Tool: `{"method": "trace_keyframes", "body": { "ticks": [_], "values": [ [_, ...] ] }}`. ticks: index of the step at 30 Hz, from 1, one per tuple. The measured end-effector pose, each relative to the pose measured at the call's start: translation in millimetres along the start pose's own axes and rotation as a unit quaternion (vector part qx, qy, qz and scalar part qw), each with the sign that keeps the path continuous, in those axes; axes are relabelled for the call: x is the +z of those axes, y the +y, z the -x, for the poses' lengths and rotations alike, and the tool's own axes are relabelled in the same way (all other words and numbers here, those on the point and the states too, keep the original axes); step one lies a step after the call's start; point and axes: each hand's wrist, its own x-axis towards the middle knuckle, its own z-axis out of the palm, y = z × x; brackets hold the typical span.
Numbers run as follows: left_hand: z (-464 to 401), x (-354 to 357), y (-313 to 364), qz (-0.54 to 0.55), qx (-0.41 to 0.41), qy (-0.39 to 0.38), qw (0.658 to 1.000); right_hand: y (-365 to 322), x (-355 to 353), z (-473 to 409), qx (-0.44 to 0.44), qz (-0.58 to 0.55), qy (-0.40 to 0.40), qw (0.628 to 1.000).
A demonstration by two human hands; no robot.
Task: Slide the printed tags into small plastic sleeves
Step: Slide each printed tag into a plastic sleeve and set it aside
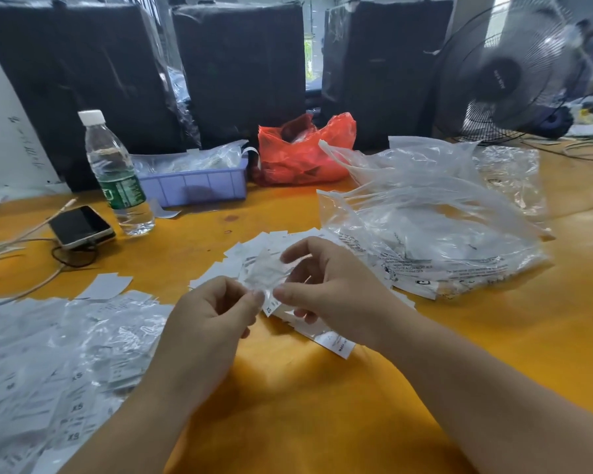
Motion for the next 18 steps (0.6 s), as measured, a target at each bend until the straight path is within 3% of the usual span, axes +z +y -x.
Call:
{"method": "trace_keyframes", "body": {
  "ticks": [4,18],
  "values": [
    [3.7,3.3,3.4,-0.002,0.017,-0.011,1.0,-2.1,1.1,6.0,-0.087,0.143,-0.015,0.986],
    [10.5,7.8,8.6,-0.04,0.052,-0.043,0.997,-0.1,2.8,6.9,-0.095,0.167,-0.033,0.981]
  ]
}}
